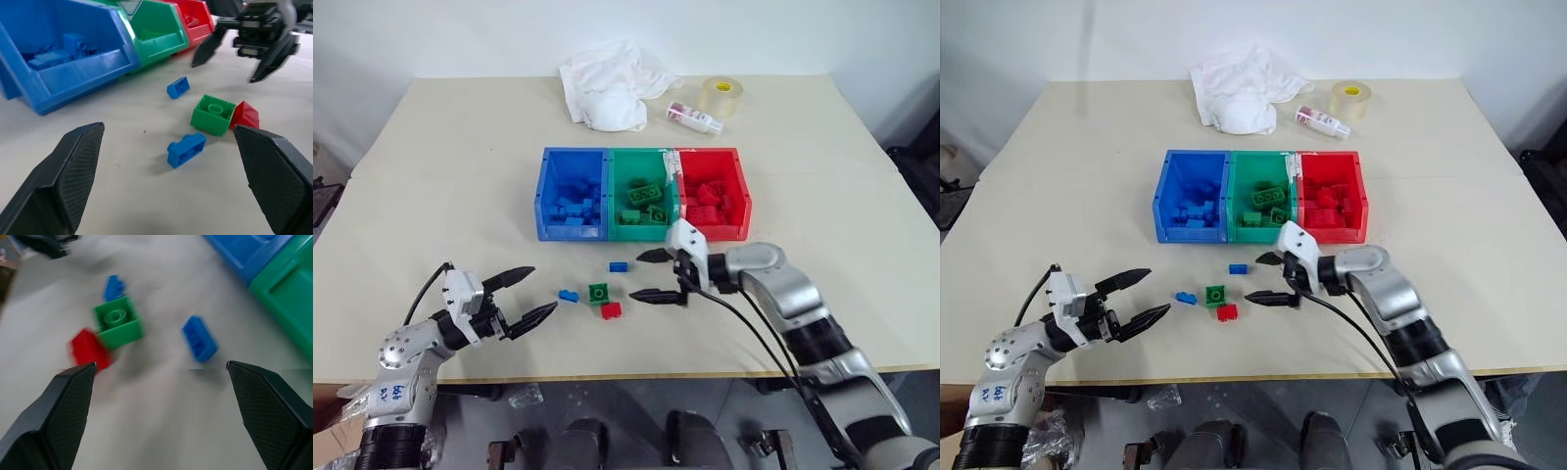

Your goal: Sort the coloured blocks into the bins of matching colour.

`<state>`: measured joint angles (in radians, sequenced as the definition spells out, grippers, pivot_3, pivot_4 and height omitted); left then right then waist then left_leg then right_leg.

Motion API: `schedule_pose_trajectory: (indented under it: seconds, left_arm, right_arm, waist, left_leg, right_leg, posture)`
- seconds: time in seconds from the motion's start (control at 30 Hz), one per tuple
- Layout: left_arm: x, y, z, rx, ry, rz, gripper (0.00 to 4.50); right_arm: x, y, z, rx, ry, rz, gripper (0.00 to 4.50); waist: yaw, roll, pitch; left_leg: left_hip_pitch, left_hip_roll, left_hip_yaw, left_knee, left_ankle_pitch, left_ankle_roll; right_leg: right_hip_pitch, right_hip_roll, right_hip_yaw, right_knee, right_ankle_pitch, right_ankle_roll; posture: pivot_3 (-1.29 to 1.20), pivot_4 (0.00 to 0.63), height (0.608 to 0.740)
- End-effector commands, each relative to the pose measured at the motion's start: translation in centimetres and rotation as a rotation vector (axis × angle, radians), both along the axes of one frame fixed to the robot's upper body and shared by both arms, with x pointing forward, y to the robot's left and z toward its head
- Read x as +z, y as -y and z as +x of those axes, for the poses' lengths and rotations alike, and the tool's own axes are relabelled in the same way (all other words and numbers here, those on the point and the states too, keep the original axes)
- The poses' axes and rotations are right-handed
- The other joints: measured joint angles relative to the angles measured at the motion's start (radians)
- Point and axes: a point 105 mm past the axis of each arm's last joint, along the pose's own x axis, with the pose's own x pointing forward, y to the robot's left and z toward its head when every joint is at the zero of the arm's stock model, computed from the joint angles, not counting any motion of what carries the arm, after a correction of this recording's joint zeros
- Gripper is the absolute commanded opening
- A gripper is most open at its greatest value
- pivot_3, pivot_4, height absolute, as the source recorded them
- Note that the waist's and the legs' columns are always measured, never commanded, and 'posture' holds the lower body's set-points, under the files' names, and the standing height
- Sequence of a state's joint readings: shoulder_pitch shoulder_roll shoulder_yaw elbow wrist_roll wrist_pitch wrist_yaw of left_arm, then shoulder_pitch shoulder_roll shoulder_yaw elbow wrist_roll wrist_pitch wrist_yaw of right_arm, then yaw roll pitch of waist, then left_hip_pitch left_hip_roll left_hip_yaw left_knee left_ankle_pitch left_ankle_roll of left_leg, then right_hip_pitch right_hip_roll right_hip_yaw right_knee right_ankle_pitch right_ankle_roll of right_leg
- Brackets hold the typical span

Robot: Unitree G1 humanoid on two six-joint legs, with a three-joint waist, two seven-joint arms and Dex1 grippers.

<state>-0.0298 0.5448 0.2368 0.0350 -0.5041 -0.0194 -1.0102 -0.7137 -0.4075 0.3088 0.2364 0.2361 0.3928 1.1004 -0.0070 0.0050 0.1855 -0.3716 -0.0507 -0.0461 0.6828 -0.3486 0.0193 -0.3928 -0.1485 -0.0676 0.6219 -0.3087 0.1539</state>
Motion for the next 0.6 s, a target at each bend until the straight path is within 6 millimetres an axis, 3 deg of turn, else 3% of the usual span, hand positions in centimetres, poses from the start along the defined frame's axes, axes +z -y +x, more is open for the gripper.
schedule_pose_trajectory:
  seconds: [0.03,0.23,0.27,0.37,0.6]
  left_arm:
    - [0.9,-0.2,-0.6,0.024,0.041,-0.012,4.50]
    - [0.9,-0.1,-1.0,0.045,0.040,-0.018,4.50]
    - [0.9,0.0,-1.0,0.047,0.041,-0.019,4.50]
    - [0.9,0.0,-1.0,0.051,0.041,-0.021,4.50]
    - [0.9,0.2,-0.8,0.050,0.045,-0.026,4.50]
  right_arm:
    - [0.3,-1.1,0.7,0.023,0.036,0.003,4.43]
    - [-0.2,-2.6,1.5,0.046,0.045,-0.016,4.43]
    - [-0.3,-2.7,1.6,0.046,0.048,-0.019,4.26]
    - [-0.2,-2.9,1.8,0.045,0.059,-0.018,3.49]
    - [0.7,-2.9,1.2,0.066,0.092,-0.001,1.05]
  waist:
    - [0.000,0.000,0.000]
    - [-0.005,0.000,0.000]
    - [-0.007,0.000,0.000]
    - [-0.017,0.000,0.000]
    - [-0.024,0.000,0.000]
  left_leg:
    - [0.000,0.000,0.000,0.000,0.000,0.000]
    - [0.000,0.000,0.000,0.000,0.000,0.000]
    - [0.000,0.000,0.000,0.000,0.000,0.000]
    - [0.000,0.000,-0.001,0.000,0.000,0.000]
    - [0.000,-0.001,-0.001,-0.001,0.000,0.000]
  right_leg:
    - [0.000,0.000,0.000,0.000,0.000,0.000]
    - [0.000,0.000,0.000,0.000,0.000,0.000]
    - [0.000,0.000,0.000,0.000,0.000,0.000]
    - [0.000,0.000,0.000,0.001,0.000,0.000]
    - [-0.001,0.000,0.000,0.001,0.000,0.000]
  posture:
    - [0.00,0.150,0.740]
    - [0.00,0.150,0.740]
    - [0.00,0.150,0.740]
    - [0.00,0.150,0.740]
    - [0.00,0.150,0.740]
